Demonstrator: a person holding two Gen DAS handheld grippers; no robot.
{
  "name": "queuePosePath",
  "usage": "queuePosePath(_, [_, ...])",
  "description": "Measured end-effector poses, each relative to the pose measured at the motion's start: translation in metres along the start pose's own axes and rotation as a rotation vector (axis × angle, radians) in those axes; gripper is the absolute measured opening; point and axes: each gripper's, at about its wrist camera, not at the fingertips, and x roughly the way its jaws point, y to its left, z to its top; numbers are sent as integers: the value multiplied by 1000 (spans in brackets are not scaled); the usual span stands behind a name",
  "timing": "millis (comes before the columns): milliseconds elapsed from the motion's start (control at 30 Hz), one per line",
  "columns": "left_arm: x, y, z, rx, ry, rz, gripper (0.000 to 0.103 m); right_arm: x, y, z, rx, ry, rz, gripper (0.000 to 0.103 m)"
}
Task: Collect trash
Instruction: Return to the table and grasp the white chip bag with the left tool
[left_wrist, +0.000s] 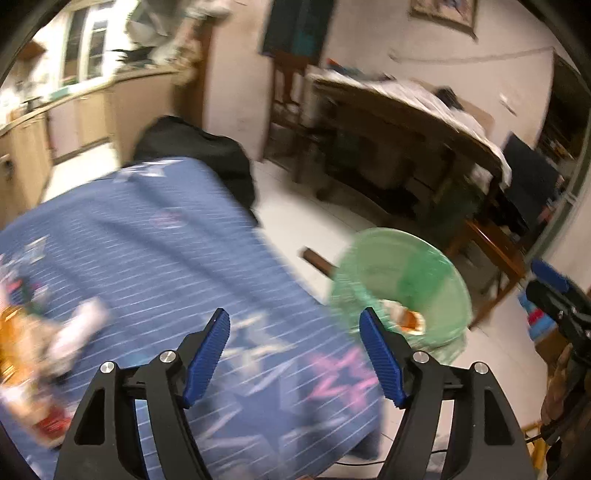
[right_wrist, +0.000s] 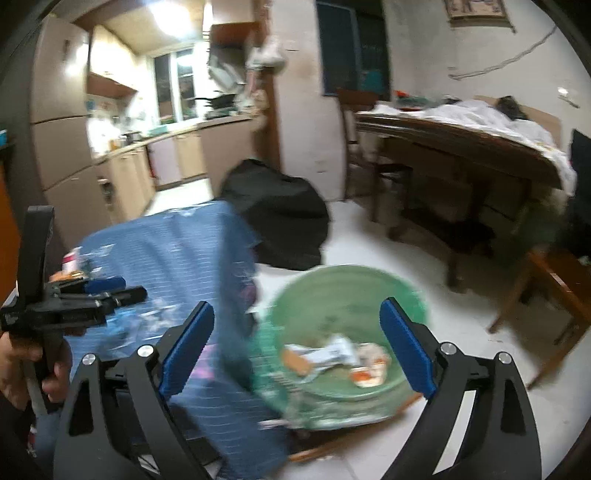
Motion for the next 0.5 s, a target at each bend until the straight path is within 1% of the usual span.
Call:
queuePosePath(33, [-13,15,-6,-20,-14,16,75,2,11,-3,-2,3,30,89])
queuePosePath(100, [-48,56,-24,-69,-69,98,77,8,30,-10,-11,20,74,89])
queuePosePath(167, [-78,94,-43,-116,-117,207,82,13,48,-17,-19,37,100,89])
queuePosePath(233, [-100,129,-62,-185,-155,299,89,23,65,-20,-28,67,133,89])
queuePosePath(300, [-110,158,-80,-258,-160,359,93,34,81,-21,-46,89,163,89])
queuePosePath(333, [-110,172,-90,-307,-140,379,93,35,90,-23,-53,94,171,89])
queuePosePath(400, [-105,186,-100,-365,-114,363,93,41,107,-21,-71,109,199,89])
queuePosePath(500, [-89,182,-99,-369,-92,344,93,40,125,-25,-103,116,223,89])
